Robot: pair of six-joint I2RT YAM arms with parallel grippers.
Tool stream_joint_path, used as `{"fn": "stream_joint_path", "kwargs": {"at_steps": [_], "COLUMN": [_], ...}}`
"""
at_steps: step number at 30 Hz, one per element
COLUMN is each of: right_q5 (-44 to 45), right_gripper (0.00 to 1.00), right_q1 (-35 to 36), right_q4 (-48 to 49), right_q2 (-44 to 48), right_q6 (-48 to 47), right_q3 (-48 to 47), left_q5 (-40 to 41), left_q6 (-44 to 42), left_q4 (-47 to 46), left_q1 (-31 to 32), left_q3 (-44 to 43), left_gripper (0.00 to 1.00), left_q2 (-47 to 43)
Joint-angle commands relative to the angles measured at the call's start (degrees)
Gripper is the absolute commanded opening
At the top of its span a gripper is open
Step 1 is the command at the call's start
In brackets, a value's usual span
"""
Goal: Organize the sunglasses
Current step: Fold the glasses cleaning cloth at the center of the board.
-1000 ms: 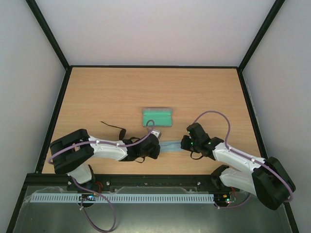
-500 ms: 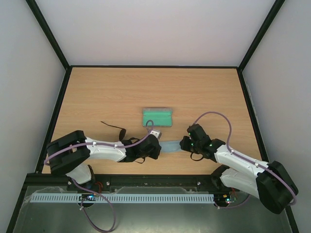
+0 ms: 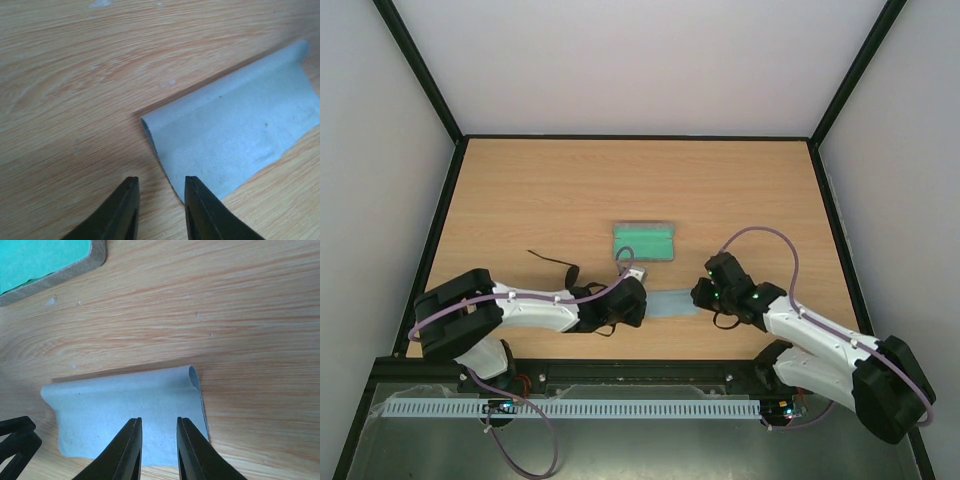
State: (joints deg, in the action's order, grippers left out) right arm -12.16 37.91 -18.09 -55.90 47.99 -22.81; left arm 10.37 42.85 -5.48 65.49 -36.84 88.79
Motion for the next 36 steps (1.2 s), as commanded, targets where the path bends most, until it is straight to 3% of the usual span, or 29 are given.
{"fn": "stream_joint_path", "kwargs": {"at_steps": [1, 10, 29, 36], "right_q5": [4.59, 8.92, 7.86, 8.78], "right_gripper": [0.21, 0.2, 0.16, 0.1], "right_q1": [0.32, 0.32, 0.32, 0.25], "right_q4": [-3.46, -5.95, -0.79, -0.41], "right_q2": [-3.9, -9.34, -16.47, -18.22], "right_q6": [-2.16, -4.92, -5.6, -6.04], "right_q3": [-4.23, -8.75, -9.16, -10.44], "left_q5": [0.65, -0.68, -2.38, -3.28], "left_q6": [0.69, -0.43, -1.44, -2.08], "left_q4": [2.75, 3.97, 2.68, 1.96], "left_q1": [-1.59, -2.56, -5.97, -7.11], "left_q3": [-1.97, -4.15, -7.61, -8.49], "left_gripper": [0.3, 0.3, 0.18, 0.05], "left_q2": [-0.89, 0.42, 5.45, 6.79]}}
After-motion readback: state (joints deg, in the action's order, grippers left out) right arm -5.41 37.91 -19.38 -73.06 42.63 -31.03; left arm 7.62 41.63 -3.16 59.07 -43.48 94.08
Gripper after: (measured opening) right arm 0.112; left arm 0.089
